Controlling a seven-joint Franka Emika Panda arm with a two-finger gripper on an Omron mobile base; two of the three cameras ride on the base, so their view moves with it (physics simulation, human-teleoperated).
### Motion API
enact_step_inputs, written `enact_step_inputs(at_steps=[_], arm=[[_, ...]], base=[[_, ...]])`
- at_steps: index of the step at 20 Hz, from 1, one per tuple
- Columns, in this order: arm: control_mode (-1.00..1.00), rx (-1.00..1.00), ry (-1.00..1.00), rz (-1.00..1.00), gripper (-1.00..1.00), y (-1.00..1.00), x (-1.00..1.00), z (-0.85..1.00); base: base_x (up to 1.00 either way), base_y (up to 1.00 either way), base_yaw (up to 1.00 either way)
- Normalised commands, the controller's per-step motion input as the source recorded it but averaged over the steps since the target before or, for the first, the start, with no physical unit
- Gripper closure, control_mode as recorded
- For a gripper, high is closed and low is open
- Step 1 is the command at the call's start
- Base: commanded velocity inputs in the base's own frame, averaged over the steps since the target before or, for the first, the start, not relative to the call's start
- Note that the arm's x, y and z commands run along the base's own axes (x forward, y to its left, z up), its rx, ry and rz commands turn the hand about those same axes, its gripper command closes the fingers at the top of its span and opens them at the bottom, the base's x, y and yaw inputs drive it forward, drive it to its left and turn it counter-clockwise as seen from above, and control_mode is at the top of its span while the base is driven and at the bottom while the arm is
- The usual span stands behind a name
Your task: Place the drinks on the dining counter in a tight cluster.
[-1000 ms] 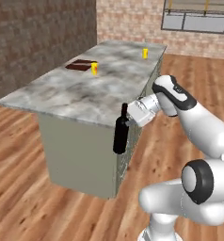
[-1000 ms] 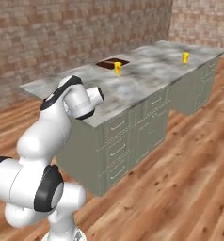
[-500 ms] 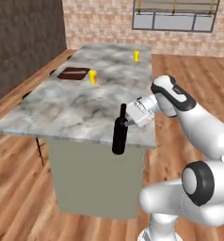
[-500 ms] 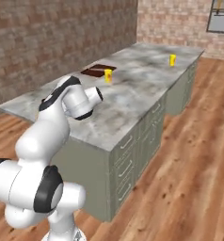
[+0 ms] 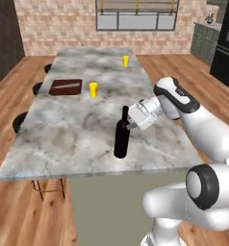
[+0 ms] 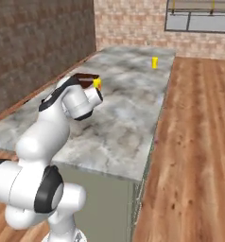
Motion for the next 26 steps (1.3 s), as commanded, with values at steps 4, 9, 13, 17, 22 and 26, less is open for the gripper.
enact_step_inputs(at_steps=[4, 9, 13, 17, 22, 26], arm=[[1.00, 0.00, 0.00, 0.00, 1.00, 0.00, 0.00, 0.00], [1.00, 0.00, 0.00, 0.00, 1.00, 0.00, 0.00, 0.00], [1.00, 0.00, 0.00, 0.00, 1.00, 0.00, 0.00, 0.00], [1.00, 0.00, 0.00, 0.00, 1.00, 0.00, 0.00, 0.00], [1.00, 0.00, 0.00, 0.00, 1.00, 0.00, 0.00, 0.00], [1.00, 0.00, 0.00, 0.00, 1.00, 0.00, 0.00, 0.00]], base=[[0.36, 1.00, -0.52], [0.20, 1.00, -0.45], [0.63, 1.00, -0.44], [0.35, 0.65, -0.15], [0.08, 0.04, 0.00], [0.00, 0.00, 0.00]])
